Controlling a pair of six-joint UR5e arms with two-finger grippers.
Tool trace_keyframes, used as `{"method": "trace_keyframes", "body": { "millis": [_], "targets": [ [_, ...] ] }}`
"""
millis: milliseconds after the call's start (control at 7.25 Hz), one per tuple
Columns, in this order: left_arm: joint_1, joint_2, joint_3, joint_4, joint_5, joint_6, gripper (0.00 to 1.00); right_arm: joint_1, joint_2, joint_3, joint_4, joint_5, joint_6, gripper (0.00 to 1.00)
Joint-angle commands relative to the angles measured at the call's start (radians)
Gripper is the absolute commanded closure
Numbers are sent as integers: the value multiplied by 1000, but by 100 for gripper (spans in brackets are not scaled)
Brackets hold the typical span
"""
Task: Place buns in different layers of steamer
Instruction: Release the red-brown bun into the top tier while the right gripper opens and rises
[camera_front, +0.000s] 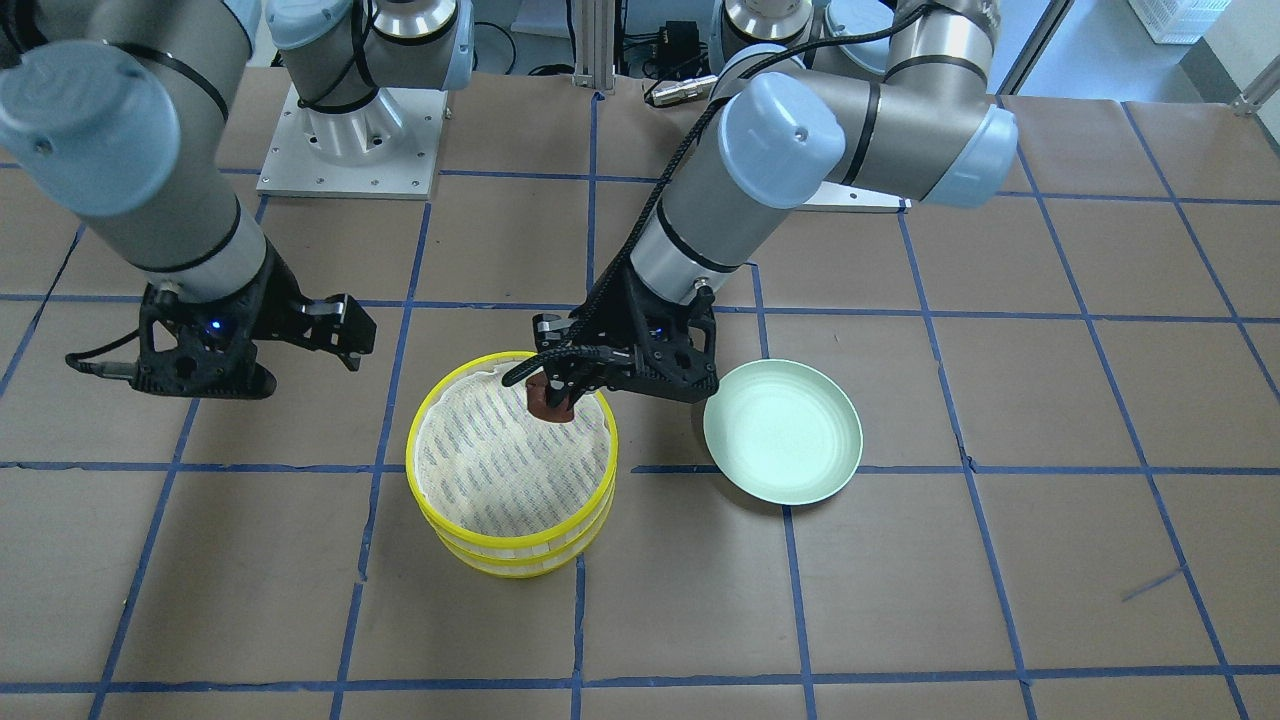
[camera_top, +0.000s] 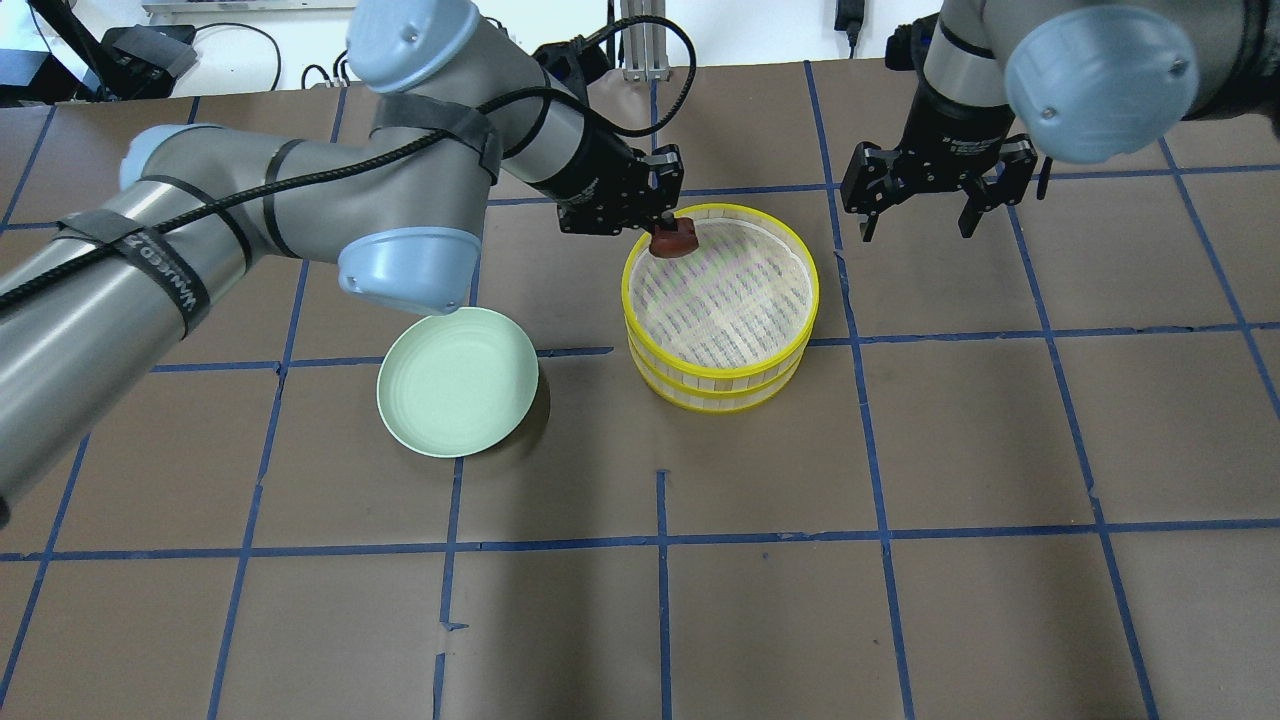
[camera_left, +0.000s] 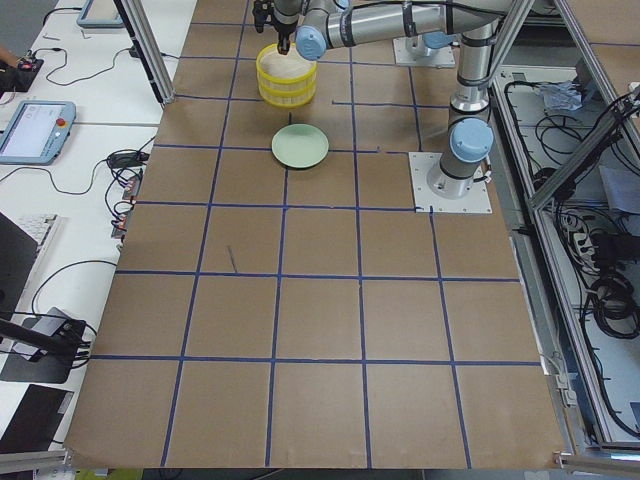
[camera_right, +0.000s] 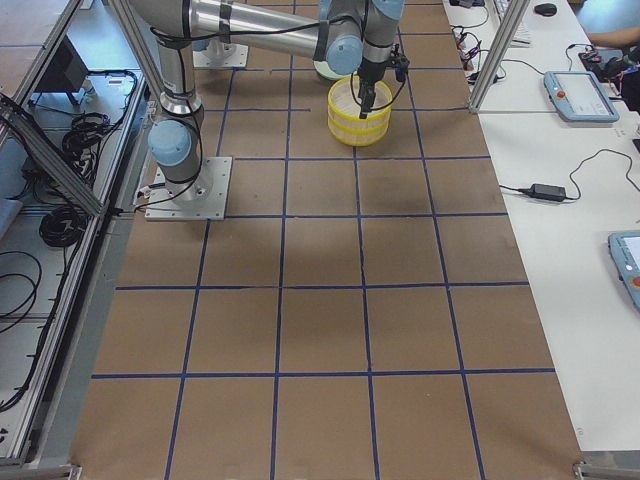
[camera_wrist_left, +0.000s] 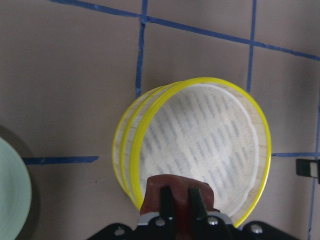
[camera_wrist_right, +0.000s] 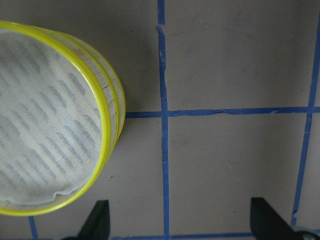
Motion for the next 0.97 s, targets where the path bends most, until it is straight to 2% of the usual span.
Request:
{"method": "trace_keyframes", "body": {
  "millis": [0,138,414,690,828],
  "targets": [
    [-30,-22,2,32,-3,-29,0,9,-91,-115,189,37,-3,0],
    [-28,-22,5,32,-2,-29,0,9,-120,-116,208,-7,-10,0],
    [-28,-10,14,34,6,-11,0,23,-142,-96,191,-10,0,0],
    [56,50,-12,-12,108,315,0,27,-141,-81,151,-14,8,0],
    [117,102,-9,-147,118,448,0,29,-137,-75,136,-12,12,1]
  ]
}}
